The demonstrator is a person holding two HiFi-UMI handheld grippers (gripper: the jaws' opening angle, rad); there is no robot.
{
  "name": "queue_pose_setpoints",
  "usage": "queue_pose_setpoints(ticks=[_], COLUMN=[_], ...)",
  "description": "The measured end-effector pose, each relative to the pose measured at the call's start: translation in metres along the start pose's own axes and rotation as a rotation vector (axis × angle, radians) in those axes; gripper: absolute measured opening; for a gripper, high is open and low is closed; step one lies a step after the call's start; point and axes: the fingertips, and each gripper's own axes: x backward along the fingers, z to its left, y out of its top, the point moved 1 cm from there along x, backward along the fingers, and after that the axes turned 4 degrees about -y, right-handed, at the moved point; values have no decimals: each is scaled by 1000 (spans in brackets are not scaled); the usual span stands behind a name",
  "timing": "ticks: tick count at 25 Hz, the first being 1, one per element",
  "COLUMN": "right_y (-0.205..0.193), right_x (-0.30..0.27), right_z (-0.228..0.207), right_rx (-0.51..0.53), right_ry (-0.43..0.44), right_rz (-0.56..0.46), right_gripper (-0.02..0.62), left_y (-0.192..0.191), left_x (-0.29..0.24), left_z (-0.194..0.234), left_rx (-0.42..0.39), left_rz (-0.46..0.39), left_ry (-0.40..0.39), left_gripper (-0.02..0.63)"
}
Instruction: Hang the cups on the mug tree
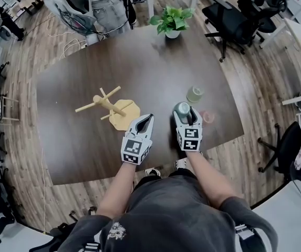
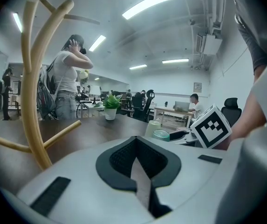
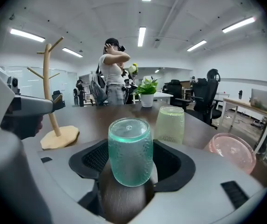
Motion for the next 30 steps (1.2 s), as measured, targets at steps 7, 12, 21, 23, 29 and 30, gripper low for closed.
queue_pose_setpoints(ticks=[7, 12, 21, 23, 29, 30], right_y=[6, 28, 89, 107, 157, 163], right_x=[15, 36, 72, 80, 107, 110], right_z=[8, 15, 39, 44, 80, 85], right_rx=[17, 1, -63, -65, -38, -39], right_ry=[46, 77, 209, 255, 388, 404], right_rz=[-51, -118, -224, -250, -339, -345], right_gripper=[311, 311, 310, 310, 310, 310], left_y=[4, 7, 31, 39, 58, 61], left_x=[13, 22, 42, 45, 73, 79], left_z=[1, 0, -3, -4, -2, -2], left_rx=[-3, 0, -24, -32, -43, -45], left_rz=[-12, -30, -77, -90, -124, -128], left_ry=[32, 53, 106, 123, 181, 195], left_gripper=[0, 0, 0, 0, 0, 0])
